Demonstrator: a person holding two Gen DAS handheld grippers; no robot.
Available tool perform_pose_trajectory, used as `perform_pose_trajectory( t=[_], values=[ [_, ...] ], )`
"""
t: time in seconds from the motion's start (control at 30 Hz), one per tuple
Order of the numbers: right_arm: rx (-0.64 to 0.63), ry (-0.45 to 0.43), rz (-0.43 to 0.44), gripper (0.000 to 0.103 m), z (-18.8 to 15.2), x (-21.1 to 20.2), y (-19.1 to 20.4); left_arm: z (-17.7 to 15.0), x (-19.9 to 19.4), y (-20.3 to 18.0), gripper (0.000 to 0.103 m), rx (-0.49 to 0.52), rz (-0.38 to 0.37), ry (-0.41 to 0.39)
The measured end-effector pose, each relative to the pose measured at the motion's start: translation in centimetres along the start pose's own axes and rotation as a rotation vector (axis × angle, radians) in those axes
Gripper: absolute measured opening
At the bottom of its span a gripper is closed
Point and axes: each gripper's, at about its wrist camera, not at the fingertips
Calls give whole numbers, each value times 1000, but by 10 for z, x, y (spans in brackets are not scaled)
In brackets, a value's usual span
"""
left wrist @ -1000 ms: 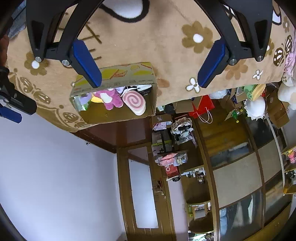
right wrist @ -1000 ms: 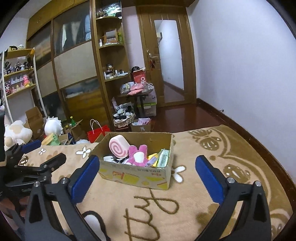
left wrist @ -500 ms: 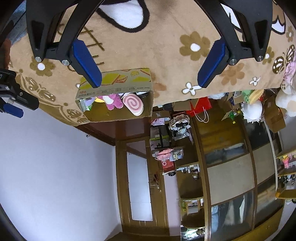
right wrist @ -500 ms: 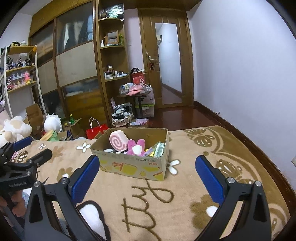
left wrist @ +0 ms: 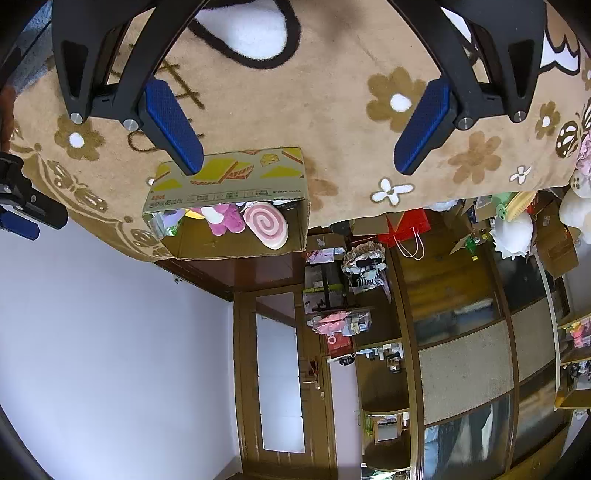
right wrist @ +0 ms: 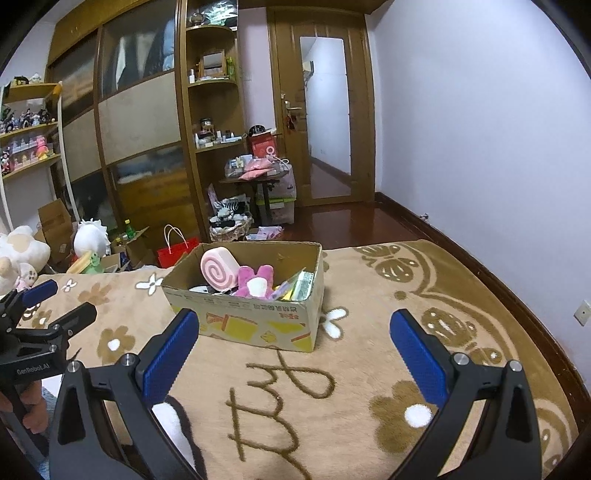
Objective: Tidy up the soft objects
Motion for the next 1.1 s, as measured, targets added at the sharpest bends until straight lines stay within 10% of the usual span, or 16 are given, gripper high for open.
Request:
perform_pose_trajectory(
  t=[1.1],
  values=[
    [-2,4,-28,103,-2,9,-1,-2,8,1,102,1,-10,8]
  ],
)
Point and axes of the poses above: each gripper's, at about its wrist camera, not at the fingertips, and x roughly the way its jaws point, y to its left, z to its top, and after that the axes turned 13 degrees about y, right-handed
